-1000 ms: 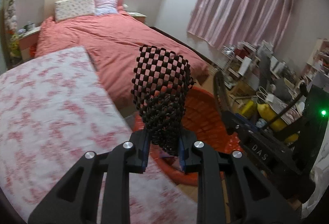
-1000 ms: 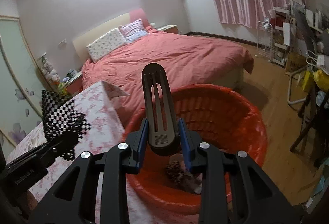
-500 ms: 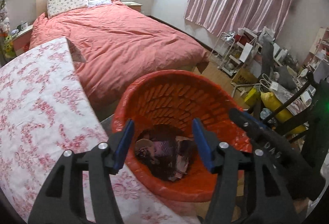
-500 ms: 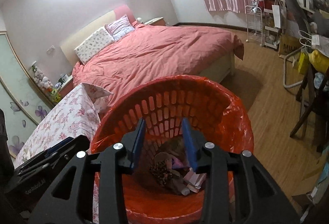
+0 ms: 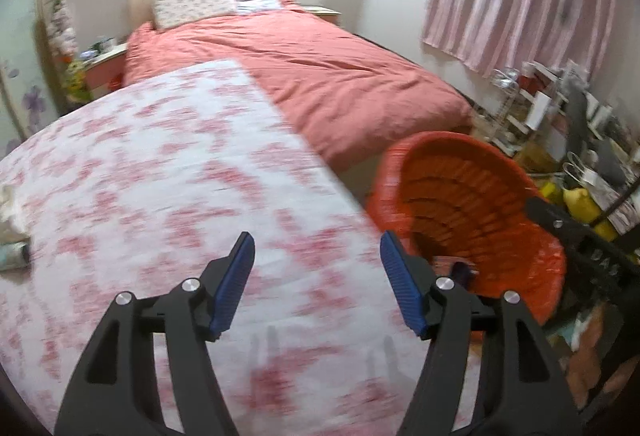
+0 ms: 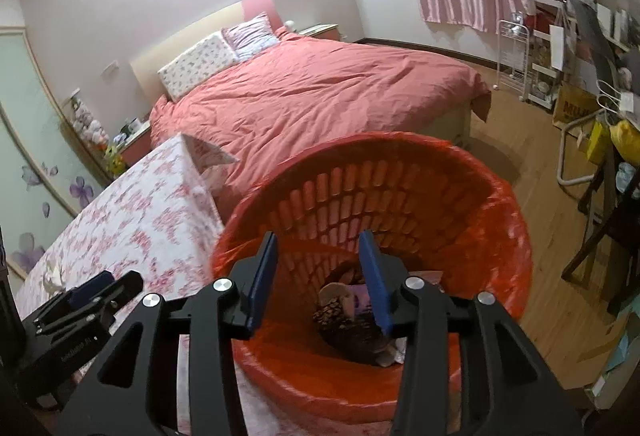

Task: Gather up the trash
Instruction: 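Move both tools back over the bed toward the cream tube and tissue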

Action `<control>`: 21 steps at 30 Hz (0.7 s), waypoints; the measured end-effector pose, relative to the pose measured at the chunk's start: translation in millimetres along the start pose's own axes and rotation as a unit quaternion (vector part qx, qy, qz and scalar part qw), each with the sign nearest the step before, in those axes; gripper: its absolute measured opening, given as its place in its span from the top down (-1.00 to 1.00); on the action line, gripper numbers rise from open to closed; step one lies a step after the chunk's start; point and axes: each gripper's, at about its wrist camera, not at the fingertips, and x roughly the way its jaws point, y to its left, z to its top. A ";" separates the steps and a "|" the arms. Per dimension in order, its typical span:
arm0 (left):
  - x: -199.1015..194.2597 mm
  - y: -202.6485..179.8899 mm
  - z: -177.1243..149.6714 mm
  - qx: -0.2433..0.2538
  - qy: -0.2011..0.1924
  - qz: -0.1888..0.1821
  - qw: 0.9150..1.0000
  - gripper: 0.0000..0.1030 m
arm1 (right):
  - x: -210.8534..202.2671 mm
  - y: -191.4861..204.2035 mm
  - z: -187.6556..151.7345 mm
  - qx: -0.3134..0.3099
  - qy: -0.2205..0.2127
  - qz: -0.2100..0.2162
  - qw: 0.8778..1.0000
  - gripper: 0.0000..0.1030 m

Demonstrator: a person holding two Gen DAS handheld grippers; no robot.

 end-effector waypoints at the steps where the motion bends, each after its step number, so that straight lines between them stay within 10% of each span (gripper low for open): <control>1: -2.3 8.6 -1.4 -0.004 -0.001 0.009 1.000 -0.28 | 0.4 3.3 -0.6 -0.003 0.002 0.002 1.000 0.16; 9: -30.4 124.3 -13.7 -0.083 -0.004 0.117 0.990 -0.33 | 3.6 58.1 -14.1 -0.058 0.025 0.033 0.997 0.16; 14: -51.2 199.5 -22.6 -0.160 -0.012 0.201 0.966 -0.45 | 7.7 94.1 -25.0 -0.095 0.044 0.053 0.993 0.16; 21: -43.6 249.6 -28.7 -0.206 0.007 0.231 0.951 -0.49 | 16.4 135.7 -36.7 -0.131 0.067 0.067 0.987 0.16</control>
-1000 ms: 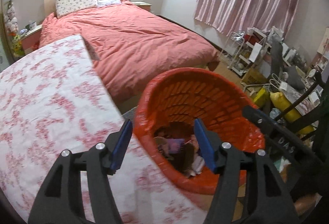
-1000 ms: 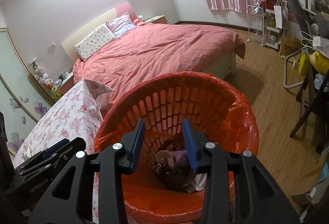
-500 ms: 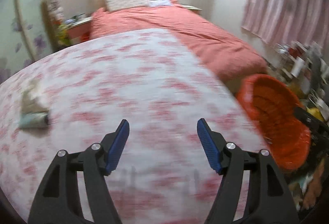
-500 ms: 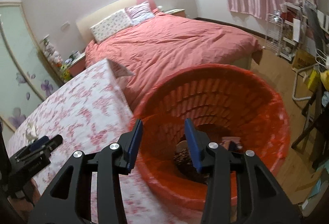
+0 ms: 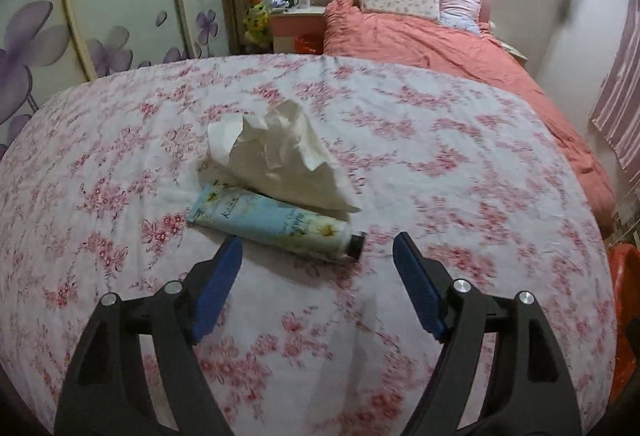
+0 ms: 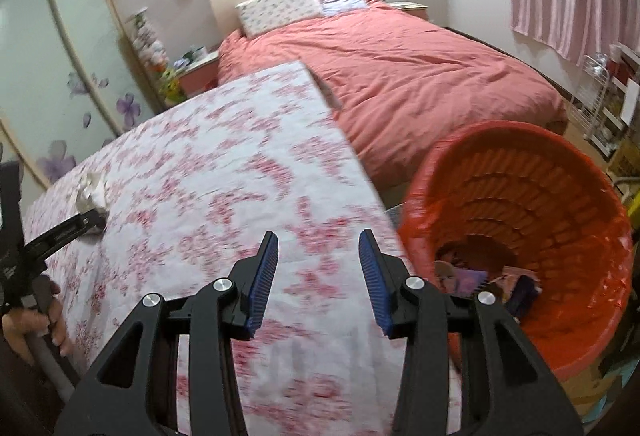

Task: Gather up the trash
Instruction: 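Move both tools back over the bed toward the cream tube and tissue, then grasp the blue hand-cream tube with the left tool while the right tool grasps the crumpled tissue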

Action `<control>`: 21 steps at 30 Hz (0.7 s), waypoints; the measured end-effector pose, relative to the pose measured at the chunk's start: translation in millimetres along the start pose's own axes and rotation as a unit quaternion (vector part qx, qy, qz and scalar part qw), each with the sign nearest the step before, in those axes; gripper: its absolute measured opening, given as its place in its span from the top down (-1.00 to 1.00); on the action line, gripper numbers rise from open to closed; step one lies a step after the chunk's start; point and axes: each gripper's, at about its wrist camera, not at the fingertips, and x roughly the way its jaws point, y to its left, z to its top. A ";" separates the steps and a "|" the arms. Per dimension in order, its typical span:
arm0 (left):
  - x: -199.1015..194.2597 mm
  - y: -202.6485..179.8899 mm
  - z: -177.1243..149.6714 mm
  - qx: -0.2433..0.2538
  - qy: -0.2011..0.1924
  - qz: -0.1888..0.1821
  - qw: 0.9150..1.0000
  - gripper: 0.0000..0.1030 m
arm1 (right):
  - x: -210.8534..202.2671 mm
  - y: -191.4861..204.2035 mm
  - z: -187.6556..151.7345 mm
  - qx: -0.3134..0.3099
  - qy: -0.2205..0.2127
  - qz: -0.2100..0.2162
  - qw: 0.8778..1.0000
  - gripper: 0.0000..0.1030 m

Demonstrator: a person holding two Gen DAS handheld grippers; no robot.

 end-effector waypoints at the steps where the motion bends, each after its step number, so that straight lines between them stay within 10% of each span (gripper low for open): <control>1: 2.7 -1.5 -0.2 0.002 0.001 0.003 1.000 -0.49 | 1.7 5.2 0.0 -0.005 0.003 0.002 1.000 0.16; 21: -10.7 88.8 -15.6 -0.054 -0.004 -0.018 0.998 -0.49 | 23.3 58.8 -8.2 -0.043 0.028 0.022 0.998 0.16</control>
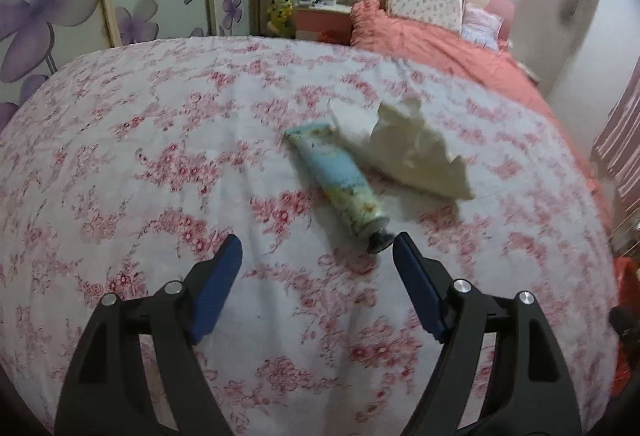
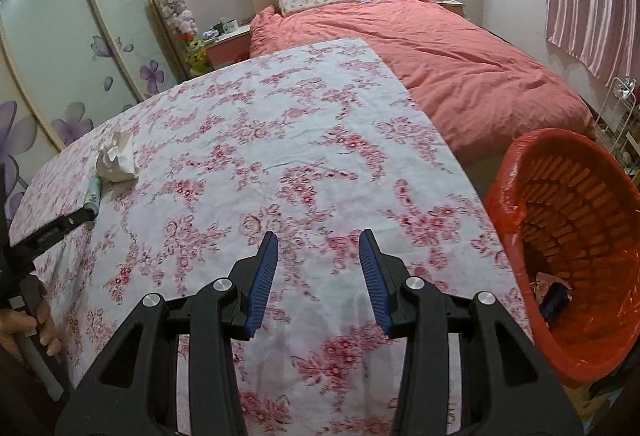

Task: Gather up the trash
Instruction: 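Grasp the blue hand-cream tube with the left tool while the right tool grasps the crumpled tissue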

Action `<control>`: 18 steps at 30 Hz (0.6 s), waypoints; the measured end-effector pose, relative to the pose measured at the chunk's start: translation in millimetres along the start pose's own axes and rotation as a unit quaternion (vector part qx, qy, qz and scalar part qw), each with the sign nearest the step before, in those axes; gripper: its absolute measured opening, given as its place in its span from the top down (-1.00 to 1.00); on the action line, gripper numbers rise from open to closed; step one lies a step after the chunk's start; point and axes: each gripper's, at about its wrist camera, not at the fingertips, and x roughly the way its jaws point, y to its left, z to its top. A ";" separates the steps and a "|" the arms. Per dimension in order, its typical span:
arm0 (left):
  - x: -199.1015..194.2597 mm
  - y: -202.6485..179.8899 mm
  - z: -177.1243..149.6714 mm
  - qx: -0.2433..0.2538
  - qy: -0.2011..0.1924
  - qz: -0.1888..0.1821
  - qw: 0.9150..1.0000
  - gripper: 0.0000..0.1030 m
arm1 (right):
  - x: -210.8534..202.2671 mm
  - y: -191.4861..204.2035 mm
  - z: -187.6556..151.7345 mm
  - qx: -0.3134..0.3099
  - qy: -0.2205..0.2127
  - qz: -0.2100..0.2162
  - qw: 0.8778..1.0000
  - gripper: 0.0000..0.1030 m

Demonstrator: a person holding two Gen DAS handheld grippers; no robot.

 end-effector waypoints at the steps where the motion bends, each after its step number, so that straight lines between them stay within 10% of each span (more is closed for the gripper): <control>1: -1.4 -1.8 3.0 0.001 -0.006 -0.004 1.000 -0.49 | 0.3 0.9 -0.3 -0.001 0.001 0.000 1.000 0.16; 18: 34.6 -8.3 20.8 0.024 0.014 0.010 1.000 0.46 | 9.9 8.6 -2.7 -0.004 0.015 -0.001 1.000 0.16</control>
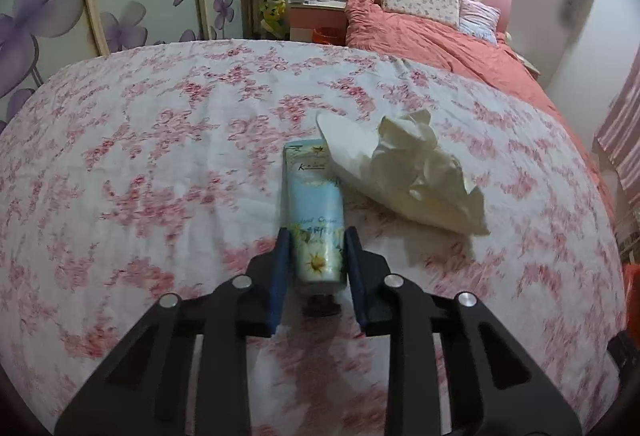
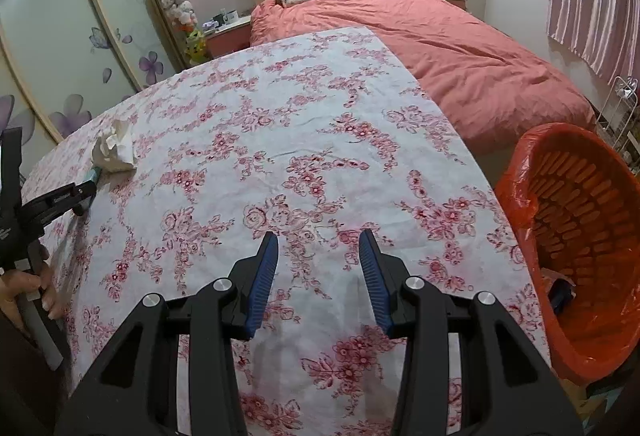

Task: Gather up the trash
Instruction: 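Grasp the blue hand-cream tube with the left tool while the right tool grasps the crumpled tissue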

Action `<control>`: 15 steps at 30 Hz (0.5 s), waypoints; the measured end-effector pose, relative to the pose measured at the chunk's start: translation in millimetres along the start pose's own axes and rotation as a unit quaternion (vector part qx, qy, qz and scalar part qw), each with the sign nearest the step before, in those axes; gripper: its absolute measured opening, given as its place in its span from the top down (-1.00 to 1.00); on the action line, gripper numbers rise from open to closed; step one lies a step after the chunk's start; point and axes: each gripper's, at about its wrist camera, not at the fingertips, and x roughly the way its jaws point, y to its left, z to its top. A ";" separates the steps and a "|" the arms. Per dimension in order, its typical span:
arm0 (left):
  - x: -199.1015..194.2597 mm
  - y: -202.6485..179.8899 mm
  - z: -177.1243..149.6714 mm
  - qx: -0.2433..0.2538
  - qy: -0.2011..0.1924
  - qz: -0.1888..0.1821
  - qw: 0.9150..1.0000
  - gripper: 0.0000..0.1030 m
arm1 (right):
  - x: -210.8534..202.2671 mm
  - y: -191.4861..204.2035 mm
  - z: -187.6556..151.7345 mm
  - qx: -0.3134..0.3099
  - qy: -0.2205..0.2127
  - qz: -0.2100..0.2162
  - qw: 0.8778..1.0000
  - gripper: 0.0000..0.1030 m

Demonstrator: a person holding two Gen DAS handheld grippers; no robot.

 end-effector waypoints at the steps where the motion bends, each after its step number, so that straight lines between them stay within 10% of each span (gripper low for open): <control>1: -2.6 4.4 -2.8 0.006 0.001 0.002 1.000 0.46 | 0.3 2.0 -0.2 -0.002 0.000 0.001 1.000 0.16; 15: -23.3 66.0 -23.9 -0.004 -0.005 0.026 1.000 0.46 | 30.4 90.1 20.1 -0.074 0.009 0.061 0.995 0.16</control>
